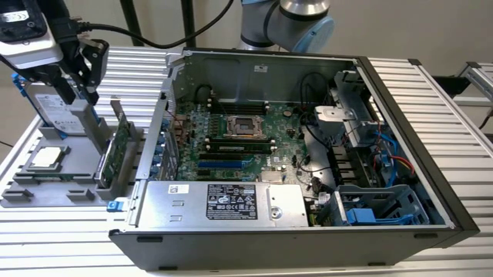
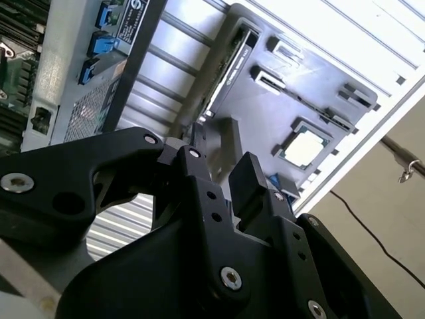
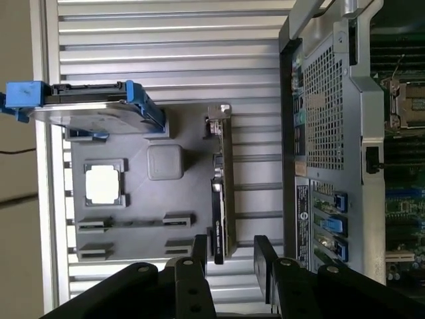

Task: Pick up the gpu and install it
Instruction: 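Pick up the gpu and move the gpu toward the slot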

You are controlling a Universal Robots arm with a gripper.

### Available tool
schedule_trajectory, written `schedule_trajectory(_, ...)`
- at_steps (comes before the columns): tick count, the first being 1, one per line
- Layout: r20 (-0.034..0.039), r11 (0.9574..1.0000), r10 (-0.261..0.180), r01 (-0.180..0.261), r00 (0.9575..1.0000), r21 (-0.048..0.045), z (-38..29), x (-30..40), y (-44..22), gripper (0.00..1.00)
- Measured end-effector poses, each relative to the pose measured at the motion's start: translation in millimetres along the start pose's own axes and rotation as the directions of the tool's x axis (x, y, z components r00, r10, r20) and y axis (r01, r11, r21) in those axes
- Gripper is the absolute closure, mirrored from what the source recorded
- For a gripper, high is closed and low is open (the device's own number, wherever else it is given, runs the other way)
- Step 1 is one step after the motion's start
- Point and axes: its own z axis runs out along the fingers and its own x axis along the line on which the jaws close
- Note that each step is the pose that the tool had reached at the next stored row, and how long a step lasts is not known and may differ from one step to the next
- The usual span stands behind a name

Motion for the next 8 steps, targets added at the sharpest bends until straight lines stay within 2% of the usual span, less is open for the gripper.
schedule_trajectory(8,-0.002,0.9991,-0.042,0.042,0.9991,-0.0009,4.5,-0.3,-0.2,0.0)
